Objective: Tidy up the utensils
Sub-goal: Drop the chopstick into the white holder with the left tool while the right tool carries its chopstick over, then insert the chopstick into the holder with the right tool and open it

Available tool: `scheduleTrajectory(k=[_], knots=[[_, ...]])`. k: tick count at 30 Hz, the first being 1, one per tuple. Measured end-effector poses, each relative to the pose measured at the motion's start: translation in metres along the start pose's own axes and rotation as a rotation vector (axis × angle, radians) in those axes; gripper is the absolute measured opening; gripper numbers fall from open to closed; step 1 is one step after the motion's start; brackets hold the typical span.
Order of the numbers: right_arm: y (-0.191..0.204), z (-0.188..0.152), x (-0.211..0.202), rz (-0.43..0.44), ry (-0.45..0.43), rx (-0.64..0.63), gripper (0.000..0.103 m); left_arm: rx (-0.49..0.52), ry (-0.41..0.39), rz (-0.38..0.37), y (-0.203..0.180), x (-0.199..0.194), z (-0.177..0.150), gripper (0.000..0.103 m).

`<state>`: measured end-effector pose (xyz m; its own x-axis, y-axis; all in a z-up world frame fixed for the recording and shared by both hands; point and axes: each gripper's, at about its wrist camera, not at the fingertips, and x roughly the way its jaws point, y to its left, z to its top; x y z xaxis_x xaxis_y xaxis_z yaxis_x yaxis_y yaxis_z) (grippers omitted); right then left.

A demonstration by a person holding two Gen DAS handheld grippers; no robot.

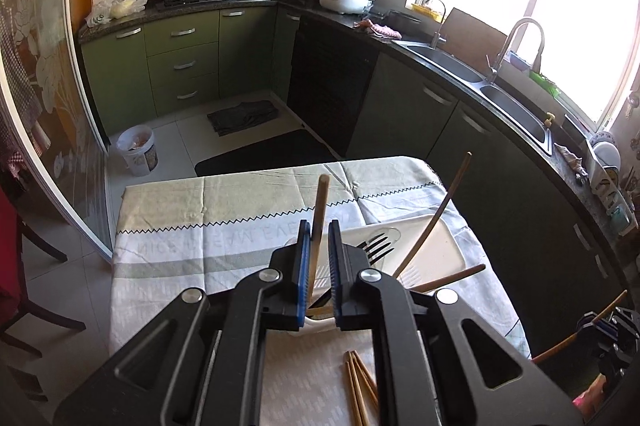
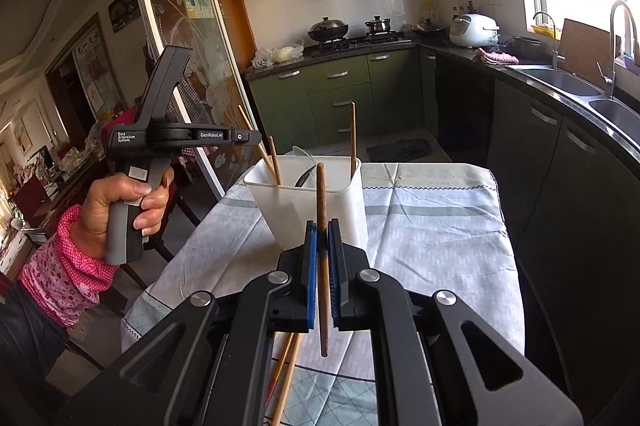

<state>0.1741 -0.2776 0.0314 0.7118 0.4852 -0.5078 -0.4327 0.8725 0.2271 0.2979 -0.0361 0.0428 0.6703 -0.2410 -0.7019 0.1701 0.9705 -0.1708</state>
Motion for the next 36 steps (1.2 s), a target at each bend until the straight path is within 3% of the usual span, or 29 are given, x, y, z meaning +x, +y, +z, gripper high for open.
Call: scheduleTrajectory(k=[3, 8, 14, 18, 23, 26, 31, 33, 36], knots=[[0.0, 0.017, -0.006, -0.002, -0.036, 0.0, 0.006, -0.003, -0.052, -0.015, 0.002, -0.024, -0.003, 0.02], [0.003, 0.064, -0.023, -0.002, -0.142, -0.009, 0.006, 0.003, -0.107, -0.015, 0.001, -0.063, -0.031, 0.021], [0.003, 0.124, -0.014, -0.037, -0.243, -0.003, 0.006, 0.044, -0.009, -0.001, -0.005, -0.071, -0.095, 0.021], [-0.001, 0.148, 0.021, -0.073, -0.212, 0.011, 0.006, 0.067, 0.094, 0.021, -0.006, -0.054, -0.133, 0.021], [-0.005, 0.136, 0.073, -0.073, -0.101, 0.016, 0.006, 0.067, 0.213, 0.024, 0.0, -0.026, -0.16, 0.021], [-0.006, 0.119, 0.091, -0.07, -0.057, 0.015, 0.006, 0.067, 0.24, 0.028, 0.002, -0.015, -0.164, 0.021], [-0.008, 0.102, 0.102, -0.075, -0.018, 0.008, 0.008, 0.062, 0.27, 0.013, -0.003, -0.002, -0.16, 0.021], [-0.009, 0.097, 0.098, -0.07, -0.031, 0.013, 0.016, 0.055, 0.295, -0.001, -0.007, 0.005, -0.159, 0.021], [-0.007, 0.089, 0.079, -0.051, -0.063, 0.008, 0.017, 0.044, 0.326, -0.006, -0.01, 0.016, -0.16, 0.021]])
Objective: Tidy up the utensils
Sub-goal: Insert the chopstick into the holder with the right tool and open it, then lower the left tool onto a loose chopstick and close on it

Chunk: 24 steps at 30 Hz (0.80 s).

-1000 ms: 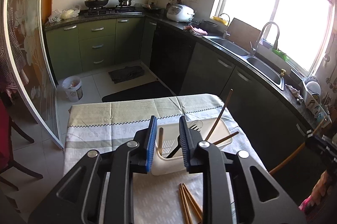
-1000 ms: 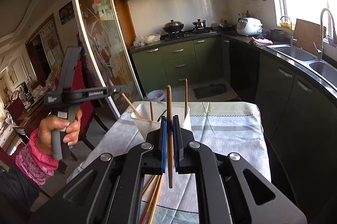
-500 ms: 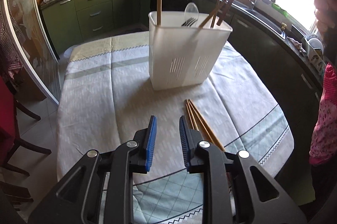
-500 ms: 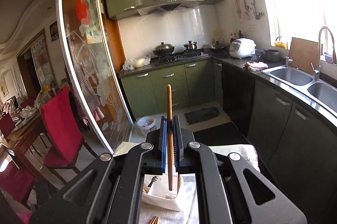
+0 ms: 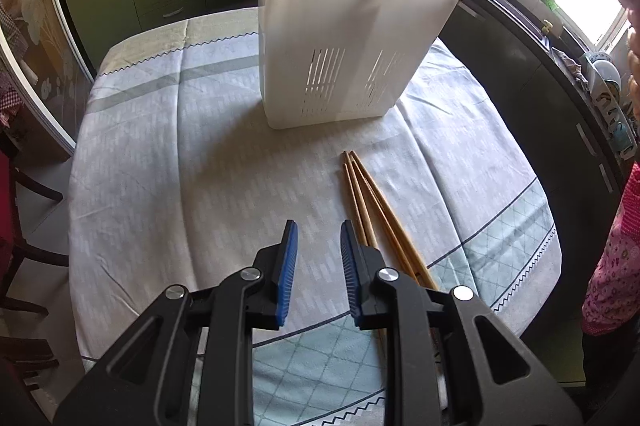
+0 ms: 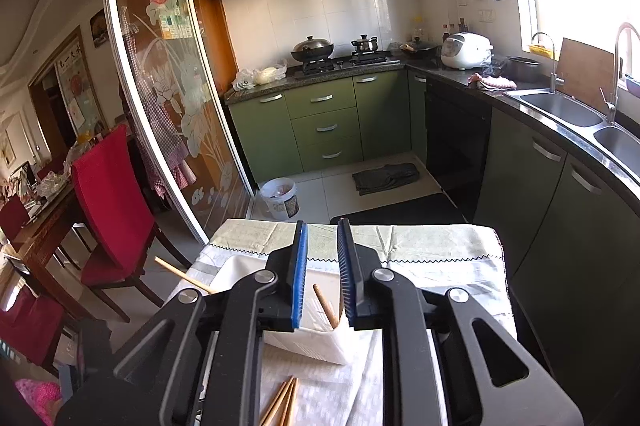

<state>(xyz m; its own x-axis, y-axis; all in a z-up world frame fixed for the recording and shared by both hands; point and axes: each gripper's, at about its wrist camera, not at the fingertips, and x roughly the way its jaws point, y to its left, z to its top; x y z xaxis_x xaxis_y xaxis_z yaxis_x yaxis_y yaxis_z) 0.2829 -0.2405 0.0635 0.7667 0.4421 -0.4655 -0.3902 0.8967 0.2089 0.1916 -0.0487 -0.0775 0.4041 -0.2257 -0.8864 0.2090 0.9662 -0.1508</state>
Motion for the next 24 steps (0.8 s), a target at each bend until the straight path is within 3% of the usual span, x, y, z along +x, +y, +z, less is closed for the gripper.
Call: scheduleTrajectory(k=[4, 7, 15, 19, 24], knots=[[0.007, -0.029, -0.028, 0.01, 0.005, -0.041, 0.019, -0.015, 0.06, -0.003, -0.002, 0.023, 0.002, 0.021], [0.006, -0.068, -0.033, 0.001, 0.072, -0.064, 0.021, -0.034, 0.12, -0.017, -0.003, 0.043, 0.002, 0.021], [-0.027, -0.17, 0.003, -0.04, 0.283, 0.019, 0.021, -0.022, 0.171, -0.007, -0.015, 0.067, 0.008, 0.021], [-0.045, -0.185, 0.001, -0.045, 0.288, 0.071, 0.021, -0.013, 0.182, 0.009, -0.021, 0.072, 0.009, 0.021], [-0.055, -0.18, -0.009, -0.05, 0.269, 0.081, 0.021, -0.01, 0.186, 0.01, -0.028, 0.073, 0.011, 0.021]])
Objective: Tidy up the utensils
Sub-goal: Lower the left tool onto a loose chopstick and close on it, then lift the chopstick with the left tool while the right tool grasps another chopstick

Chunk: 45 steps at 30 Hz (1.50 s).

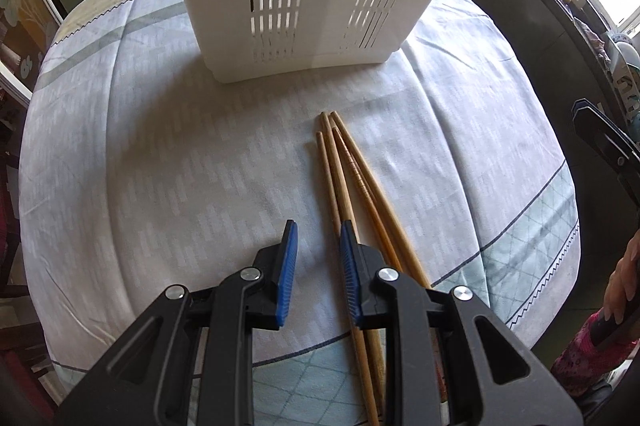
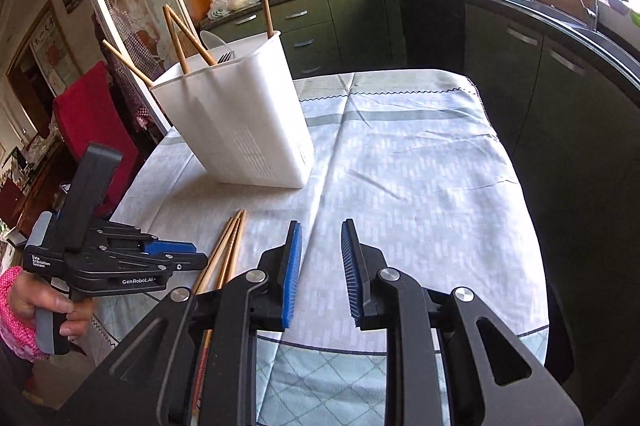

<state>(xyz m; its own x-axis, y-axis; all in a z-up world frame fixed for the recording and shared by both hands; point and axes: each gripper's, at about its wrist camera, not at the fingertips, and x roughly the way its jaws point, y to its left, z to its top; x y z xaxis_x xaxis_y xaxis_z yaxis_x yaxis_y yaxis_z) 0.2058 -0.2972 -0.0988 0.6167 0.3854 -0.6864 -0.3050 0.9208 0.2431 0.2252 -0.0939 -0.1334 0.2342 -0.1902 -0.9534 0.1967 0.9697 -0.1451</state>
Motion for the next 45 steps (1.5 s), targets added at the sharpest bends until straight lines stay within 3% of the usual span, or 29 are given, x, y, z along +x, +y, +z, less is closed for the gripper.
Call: scheduleTrajectory(k=[5, 7, 15, 17, 22, 27, 38, 45], knots=[[0.0, -0.001, -0.003, 0.007, 0.0, 0.002, 0.021, 0.028, 0.006, 0.037, -0.012, 0.004, 0.001, 0.021], [0.001, 0.001, -0.003, 0.011, 0.003, 0.003, 0.028, 0.032, 0.01, 0.054, -0.015, 0.006, 0.003, 0.021], [0.001, 0.001, -0.007, 0.02, -0.003, 0.006, 0.028, 0.047, 0.02, 0.091, -0.029, 0.019, 0.009, 0.021], [0.002, 0.0, -0.009, 0.02, -0.004, 0.007, 0.028, 0.044, 0.015, 0.094, -0.03, 0.02, 0.011, 0.007], [0.0, 0.0, -0.01, 0.017, -0.001, 0.014, 0.028, 0.019, -0.005, 0.062, -0.017, 0.015, 0.013, 0.005], [0.005, 0.001, -0.006, 0.022, 0.013, 0.003, 0.028, 0.005, -0.115, 0.044, -0.007, -0.019, 0.005, 0.005], [0.036, -0.005, 0.033, 0.059, 0.116, -0.079, 0.028, 0.024, -0.51, 0.06, 0.012, -0.114, -0.049, 0.005], [0.059, -0.015, 0.069, 0.057, 0.197, -0.132, 0.028, 0.037, -0.65, 0.05, 0.02, -0.144, -0.081, 0.005]])
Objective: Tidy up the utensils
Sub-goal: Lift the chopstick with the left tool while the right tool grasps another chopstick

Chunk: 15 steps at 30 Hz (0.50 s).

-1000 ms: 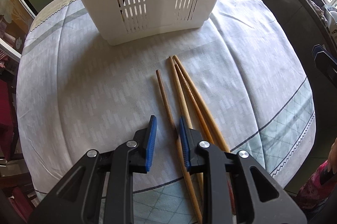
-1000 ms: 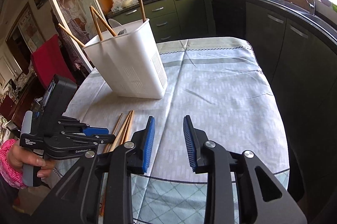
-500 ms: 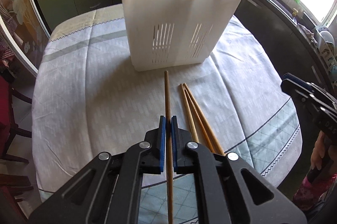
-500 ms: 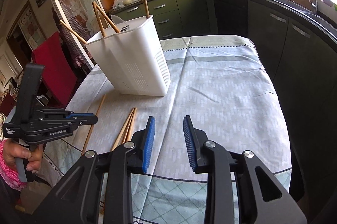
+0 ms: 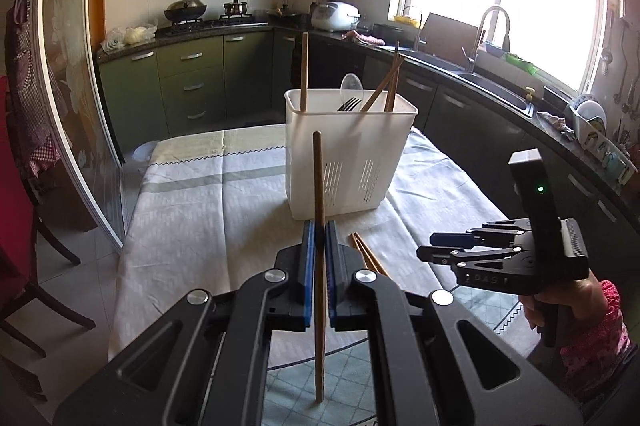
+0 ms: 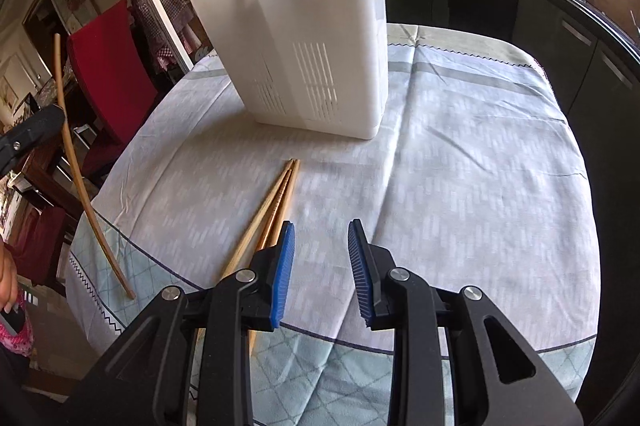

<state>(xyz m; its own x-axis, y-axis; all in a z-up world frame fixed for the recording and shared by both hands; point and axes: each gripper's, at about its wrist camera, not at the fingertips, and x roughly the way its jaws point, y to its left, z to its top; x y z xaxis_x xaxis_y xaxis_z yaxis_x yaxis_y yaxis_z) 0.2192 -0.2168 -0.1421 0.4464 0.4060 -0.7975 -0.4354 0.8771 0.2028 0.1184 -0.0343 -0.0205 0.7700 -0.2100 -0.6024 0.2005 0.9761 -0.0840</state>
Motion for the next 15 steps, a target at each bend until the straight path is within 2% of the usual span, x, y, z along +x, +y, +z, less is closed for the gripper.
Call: scheduleTrajectory(k=[7, 15], knots=[[0.015, 0.01, 0.03, 0.01, 0.059, -0.014, 0.028, 0.001, -0.059, -0.007, 0.007, -0.021, -0.003, 0.005], [0.028, 0.013, 0.049, -0.062, 0.104, -0.054, 0.028, -0.009, -0.089, -0.009, 0.016, -0.033, -0.004, 0.005]])
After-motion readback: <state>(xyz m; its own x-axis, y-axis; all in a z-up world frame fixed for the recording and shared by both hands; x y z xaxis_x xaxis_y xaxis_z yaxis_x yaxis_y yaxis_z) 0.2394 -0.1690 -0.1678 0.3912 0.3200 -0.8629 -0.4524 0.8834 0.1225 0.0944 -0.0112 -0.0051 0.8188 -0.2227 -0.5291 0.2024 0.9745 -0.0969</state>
